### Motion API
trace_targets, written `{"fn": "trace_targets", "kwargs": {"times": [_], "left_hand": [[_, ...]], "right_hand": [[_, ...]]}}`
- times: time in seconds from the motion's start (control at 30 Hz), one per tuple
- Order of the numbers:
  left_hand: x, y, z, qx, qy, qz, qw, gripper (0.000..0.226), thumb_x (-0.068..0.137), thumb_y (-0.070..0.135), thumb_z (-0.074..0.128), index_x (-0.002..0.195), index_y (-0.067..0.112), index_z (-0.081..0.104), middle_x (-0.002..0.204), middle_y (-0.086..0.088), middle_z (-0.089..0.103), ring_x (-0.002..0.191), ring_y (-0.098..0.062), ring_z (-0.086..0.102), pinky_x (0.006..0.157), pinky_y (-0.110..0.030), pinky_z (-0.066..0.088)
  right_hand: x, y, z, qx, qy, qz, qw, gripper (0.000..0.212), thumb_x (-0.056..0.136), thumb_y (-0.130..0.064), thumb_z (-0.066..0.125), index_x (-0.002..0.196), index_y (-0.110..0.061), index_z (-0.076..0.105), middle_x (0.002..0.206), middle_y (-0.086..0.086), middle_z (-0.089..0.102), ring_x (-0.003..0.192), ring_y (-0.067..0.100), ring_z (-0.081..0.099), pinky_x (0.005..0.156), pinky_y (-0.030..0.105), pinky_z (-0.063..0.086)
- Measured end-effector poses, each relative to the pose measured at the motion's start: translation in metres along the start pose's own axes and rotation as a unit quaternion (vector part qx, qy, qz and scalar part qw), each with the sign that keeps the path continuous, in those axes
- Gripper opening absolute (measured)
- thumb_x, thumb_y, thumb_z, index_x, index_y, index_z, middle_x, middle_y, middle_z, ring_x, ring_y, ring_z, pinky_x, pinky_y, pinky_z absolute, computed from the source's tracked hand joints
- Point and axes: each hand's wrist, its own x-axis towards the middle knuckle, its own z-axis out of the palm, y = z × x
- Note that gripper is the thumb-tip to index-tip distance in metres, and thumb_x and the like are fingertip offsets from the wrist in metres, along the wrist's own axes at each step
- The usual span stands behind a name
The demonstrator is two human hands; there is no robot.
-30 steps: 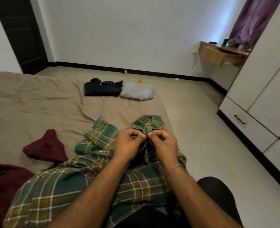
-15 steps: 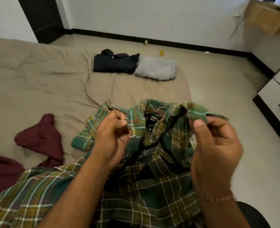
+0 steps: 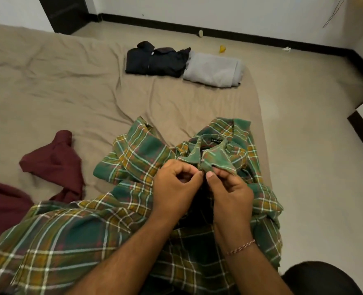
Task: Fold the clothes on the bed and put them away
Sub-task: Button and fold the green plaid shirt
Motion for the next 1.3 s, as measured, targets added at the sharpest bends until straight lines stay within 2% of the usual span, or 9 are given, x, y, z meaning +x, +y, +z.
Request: {"fn": "trace_targets", "kwargs": {"times": [0.3, 0.5, 0.6, 0.83, 0.93, 1.03, 1.1, 1.2, 1.3], "left_hand": [[-0.007, 0.001, 0.0, -0.102, -0.019, -0.038, 0.994, 0.012, 0.086, 0.011, 0.083, 0.079, 0.02, 0.08, 0.087, 0.002, 0.073, 0.082, -0.012, 0.072, 0.076, -0.033, 0.06], [-0.007, 0.005, 0.0, -0.088, -0.01, 0.009, 0.996, 0.011, 0.087, 0.009, 0.081, 0.079, 0.017, 0.078, 0.089, 0.002, 0.071, 0.086, -0.013, 0.07, 0.074, -0.02, 0.055], [-0.008, 0.007, 0.0, -0.075, -0.009, 0.034, 0.997, 0.013, 0.086, 0.007, 0.081, 0.079, 0.016, 0.077, 0.089, 0.003, 0.07, 0.086, -0.012, 0.069, 0.07, -0.013, 0.051], [-0.008, 0.003, 0.002, -0.042, -0.009, 0.064, 0.997, 0.015, 0.085, 0.013, 0.08, 0.079, 0.024, 0.072, 0.089, 0.011, 0.066, 0.086, -0.014, 0.068, 0.07, -0.02, 0.054], [-0.008, 0.003, 0.001, -0.031, -0.003, 0.077, 0.997, 0.016, 0.084, 0.011, 0.08, 0.078, 0.023, 0.072, 0.087, 0.013, 0.065, 0.086, -0.011, 0.066, 0.069, -0.014, 0.05], [-0.006, 0.002, 0.001, -0.021, -0.004, 0.078, 0.997, 0.015, 0.083, 0.01, 0.081, 0.078, 0.022, 0.073, 0.087, 0.013, 0.065, 0.086, -0.009, 0.066, 0.07, -0.012, 0.048], [-0.004, 0.0, 0.001, -0.013, -0.005, 0.075, 0.997, 0.015, 0.084, 0.011, 0.08, 0.079, 0.022, 0.072, 0.087, 0.013, 0.064, 0.084, -0.008, 0.065, 0.07, -0.013, 0.049], [-0.001, -0.003, 0.001, -0.008, -0.018, 0.069, 0.997, 0.014, 0.087, 0.011, 0.076, 0.08, 0.021, 0.07, 0.087, 0.012, 0.064, 0.083, -0.009, 0.064, 0.07, -0.012, 0.048], [-0.002, -0.006, 0.002, -0.004, -0.042, 0.048, 0.998, 0.014, 0.091, 0.013, 0.072, 0.081, 0.022, 0.068, 0.083, 0.009, 0.065, 0.078, -0.01, 0.063, 0.067, -0.015, 0.047]], "right_hand": [[0.002, -0.001, -0.004, 0.054, -0.026, 0.033, 0.998, 0.014, 0.091, 0.002, 0.071, 0.102, -0.005, 0.076, 0.097, 0.014, 0.079, 0.098, 0.031, 0.076, 0.091, 0.044, 0.06], [0.004, 0.002, -0.007, 0.081, -0.033, 0.031, 0.996, 0.014, 0.091, 0.003, 0.07, 0.101, -0.004, 0.075, 0.099, 0.016, 0.079, 0.099, 0.033, 0.076, 0.086, 0.035, 0.063], [0.003, 0.003, -0.009, 0.067, -0.028, 0.022, 0.997, 0.014, 0.091, 0.002, 0.071, 0.102, -0.005, 0.075, 0.1, 0.016, 0.079, 0.1, 0.033, 0.076, 0.09, 0.04, 0.062], [0.004, 0.005, -0.009, 0.034, -0.029, 0.002, 0.999, 0.015, 0.089, 0.002, 0.073, 0.102, -0.004, 0.077, 0.098, 0.013, 0.079, 0.098, 0.031, 0.076, 0.095, 0.048, 0.059], [0.004, 0.004, -0.011, -0.011, -0.037, -0.028, 0.999, 0.016, 0.089, 0.001, 0.074, 0.1, -0.01, 0.079, 0.096, 0.006, 0.08, 0.096, 0.024, 0.077, 0.088, 0.041, 0.062], [0.003, 0.001, -0.013, -0.131, -0.057, -0.105, 0.984, 0.026, 0.09, -0.002, 0.075, 0.095, -0.027, 0.078, 0.091, -0.01, 0.079, 0.091, 0.004, 0.074, 0.077, 0.016, 0.058], [0.003, 0.001, -0.013, -0.214, -0.068, -0.178, 0.958, 0.031, 0.09, -0.002, 0.074, 0.097, -0.033, 0.076, 0.096, -0.014, 0.075, 0.095, -0.003, 0.07, 0.082, 0.008, 0.052], [0.006, 0.001, -0.014, -0.265, -0.072, -0.238, 0.932, 0.033, 0.091, -0.001, 0.068, 0.101, -0.032, 0.077, 0.105, -0.018, 0.07, 0.102, -0.003, 0.066, 0.088, 0.006, 0.047], [0.014, 0.003, -0.018, -0.221, -0.08, -0.196, 0.952, 0.035, 0.094, 0.0, 0.067, 0.095, -0.033, 0.077, 0.097, -0.014, 0.077, 0.099, 0.0, 0.07, 0.089, 0.015, 0.053]]}}
